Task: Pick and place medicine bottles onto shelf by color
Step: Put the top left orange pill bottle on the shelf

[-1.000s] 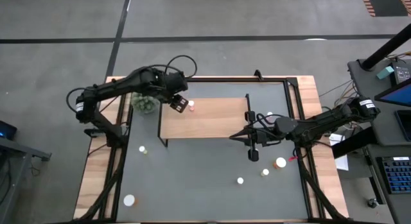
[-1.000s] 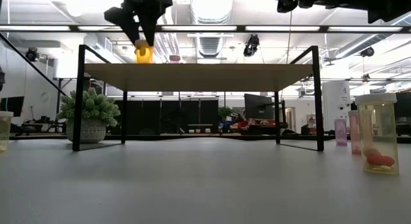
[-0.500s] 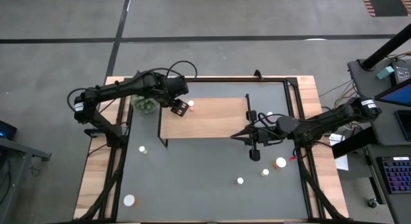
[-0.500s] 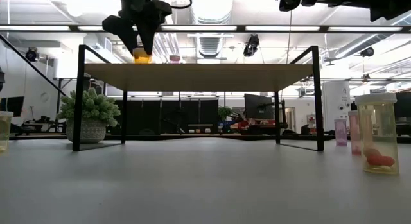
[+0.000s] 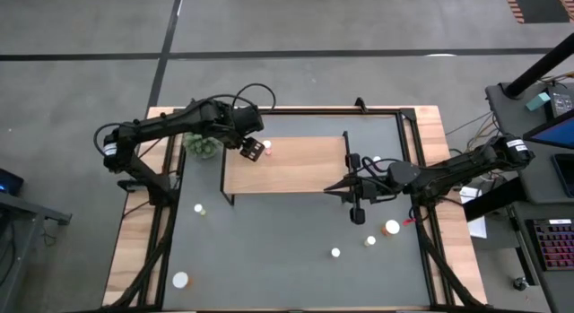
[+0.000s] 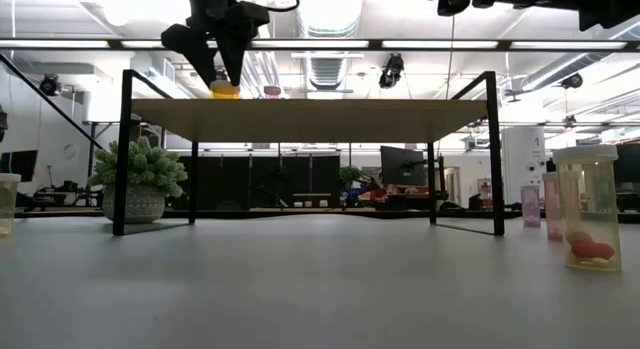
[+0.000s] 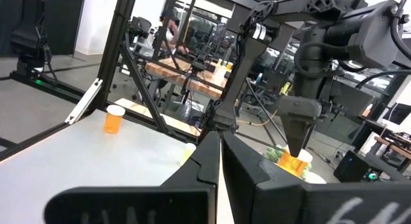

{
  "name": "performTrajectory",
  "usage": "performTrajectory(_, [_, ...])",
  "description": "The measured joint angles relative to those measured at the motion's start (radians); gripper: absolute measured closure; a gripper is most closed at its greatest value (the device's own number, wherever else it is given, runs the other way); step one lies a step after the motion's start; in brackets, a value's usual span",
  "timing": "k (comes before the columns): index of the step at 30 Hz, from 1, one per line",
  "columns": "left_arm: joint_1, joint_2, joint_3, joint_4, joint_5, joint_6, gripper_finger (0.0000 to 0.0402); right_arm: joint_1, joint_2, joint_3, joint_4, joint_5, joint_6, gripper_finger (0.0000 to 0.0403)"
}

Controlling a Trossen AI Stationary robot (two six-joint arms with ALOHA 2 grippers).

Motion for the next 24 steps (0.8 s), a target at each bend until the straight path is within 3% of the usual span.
performTrajectory(15, [-0.038,-0.06,0.03,0.005,0.008,0.217,0.0176,0.0,-0.016,0.0,-0.01,0.0,-0.004,0.0394])
performTrajectory(19, [-0.124,-0.084,-0.018,0.014,0.011,0.359,0.0216,0.0,-0.021,0.0,-0.01,0.0,-0.014,0.0394])
performTrajectory(24, [-0.219,-0.087,-0.1,0.067,0.019,0.463,0.0298,0.0,-0.027,0.0,-0.01,0.0,-0.026,0.0394])
